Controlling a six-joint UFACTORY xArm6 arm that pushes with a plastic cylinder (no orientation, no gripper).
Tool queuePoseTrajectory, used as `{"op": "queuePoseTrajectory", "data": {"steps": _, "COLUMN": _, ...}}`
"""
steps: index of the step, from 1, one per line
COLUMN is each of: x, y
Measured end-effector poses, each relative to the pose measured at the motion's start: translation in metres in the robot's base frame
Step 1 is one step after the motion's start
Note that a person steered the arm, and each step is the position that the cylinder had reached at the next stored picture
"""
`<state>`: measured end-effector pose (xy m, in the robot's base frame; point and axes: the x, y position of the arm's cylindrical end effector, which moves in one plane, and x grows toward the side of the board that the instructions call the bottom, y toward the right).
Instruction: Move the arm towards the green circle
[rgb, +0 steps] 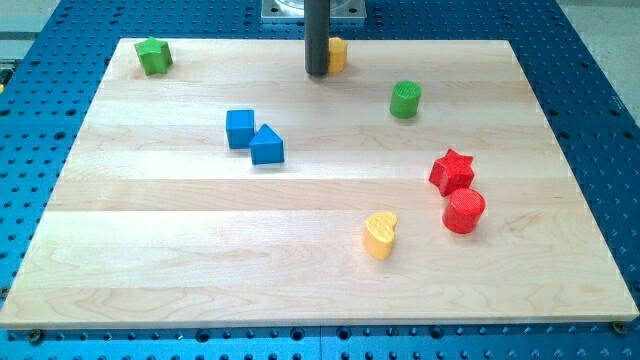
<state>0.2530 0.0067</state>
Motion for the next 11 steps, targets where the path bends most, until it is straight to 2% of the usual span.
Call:
{"op": "queuePoseTrajectory", "data": {"steps": 1, "x": -0.006, "y": 0.005}}
{"op": "queuePoseTrajectory", "data": {"steps": 3, "x": 0.034, "y": -0.001}}
{"op": "queuePoseTrajectory", "data": {"steps": 7, "x": 0.04, "y": -0.001}}
{"op": "queuePoseTrajectory", "data": {"steps": 10, "x": 0.04, "y": 0.029}}
{"op": "queuePoseTrajectory", "data": {"steps": 11, "x": 0.074, "y": 0.012}}
